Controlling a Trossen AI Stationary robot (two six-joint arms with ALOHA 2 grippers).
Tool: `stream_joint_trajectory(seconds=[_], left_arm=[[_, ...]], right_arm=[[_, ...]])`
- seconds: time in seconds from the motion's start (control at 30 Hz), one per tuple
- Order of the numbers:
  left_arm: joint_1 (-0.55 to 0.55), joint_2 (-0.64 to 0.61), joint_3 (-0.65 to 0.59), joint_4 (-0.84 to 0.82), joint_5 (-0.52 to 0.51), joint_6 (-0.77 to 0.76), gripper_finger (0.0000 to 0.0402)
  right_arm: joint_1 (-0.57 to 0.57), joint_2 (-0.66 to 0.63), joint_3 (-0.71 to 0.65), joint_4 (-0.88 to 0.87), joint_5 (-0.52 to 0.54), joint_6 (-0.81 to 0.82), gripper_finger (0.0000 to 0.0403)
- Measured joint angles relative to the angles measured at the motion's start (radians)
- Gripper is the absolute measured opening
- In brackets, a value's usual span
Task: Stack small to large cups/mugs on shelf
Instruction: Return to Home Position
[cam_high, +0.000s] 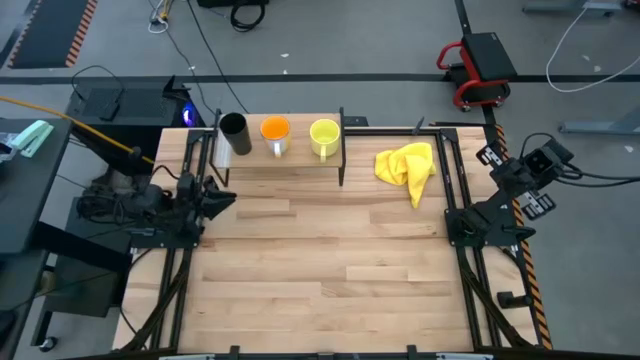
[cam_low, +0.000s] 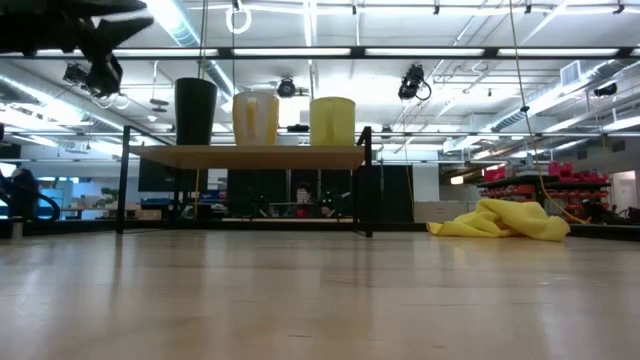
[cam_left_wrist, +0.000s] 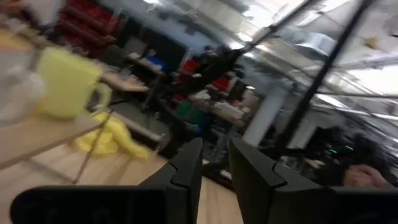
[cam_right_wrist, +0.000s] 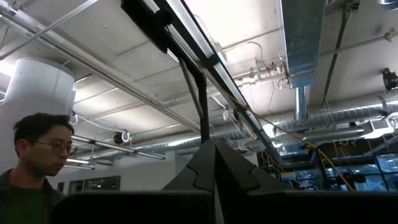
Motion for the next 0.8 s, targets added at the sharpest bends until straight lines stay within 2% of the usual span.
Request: stream_joint_trajectory(seconds=[0.23,0.4,0.8], left_arm=[[-0.001,0.176,-0.064,0.294,0.128,0.078,0.008],[-0.001,0.222,-0.043,0.296,0.166,0.128,0.0086],[0.002,0.203,-0.045,0.256,0.163,0.134,0.0084]], right_arm=[[0.0,0.0,0.0,-0.006,0.0,-0.004,0.0013],[0.0,0.0,0.0,-0.005,0.0,0.025,0.0013],[0.0,0.001,0.0,-0.011,-0.001,0.051,0.0013]])
